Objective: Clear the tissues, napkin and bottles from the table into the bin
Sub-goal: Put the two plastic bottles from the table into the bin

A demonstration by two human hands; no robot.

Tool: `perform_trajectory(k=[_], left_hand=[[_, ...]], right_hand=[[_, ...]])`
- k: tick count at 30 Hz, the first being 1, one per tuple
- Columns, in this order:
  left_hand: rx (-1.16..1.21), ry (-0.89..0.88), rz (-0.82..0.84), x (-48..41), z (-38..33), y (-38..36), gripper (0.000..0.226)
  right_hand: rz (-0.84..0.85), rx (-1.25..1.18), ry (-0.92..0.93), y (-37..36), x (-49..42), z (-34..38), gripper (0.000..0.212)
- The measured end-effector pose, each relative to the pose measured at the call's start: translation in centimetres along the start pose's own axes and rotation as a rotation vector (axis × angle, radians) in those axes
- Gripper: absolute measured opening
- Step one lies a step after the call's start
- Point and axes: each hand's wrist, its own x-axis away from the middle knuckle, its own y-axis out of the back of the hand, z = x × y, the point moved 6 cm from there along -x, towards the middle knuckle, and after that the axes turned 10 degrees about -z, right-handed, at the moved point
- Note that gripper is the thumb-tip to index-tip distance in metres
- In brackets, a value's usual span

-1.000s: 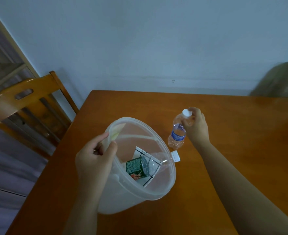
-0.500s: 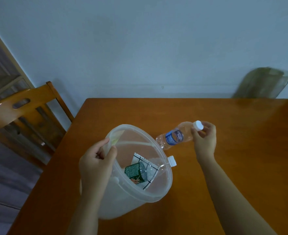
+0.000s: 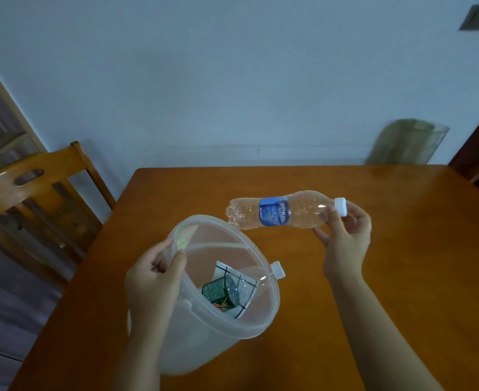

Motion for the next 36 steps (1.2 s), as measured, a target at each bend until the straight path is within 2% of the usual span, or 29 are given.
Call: perform_trajectory(k=[7,17,26,32,36], left_hand=[[0.013,-0.005,-0.02,1.5,0.5,1.6,0.031],[0.067,0.037,0.046,3.9,-0.3,1.2,0.03],[0.203,0.068,0.119,6.6,-2.1,0.4,0.032],[0.219,0.091,0.137,8.3,-2.8,-0.1,0.035],[0.232,0.122,0.134,9.7,-3.2,-0.4,0.033]], right_hand=[[0.092,0.033,-0.052,0.8,3.6,-0.5,0.023],[0.26,0.213,0.007,2.9,6.1,-0.6,0.023],[0.424,0.6,0.147,4.9,5.0,0.6,0.025],[0.486,0.647,0.018,8.2,3.3,2.0,0.019],[0.414,0.605,-0.081,11.9,2.0,3.2,0.018]])
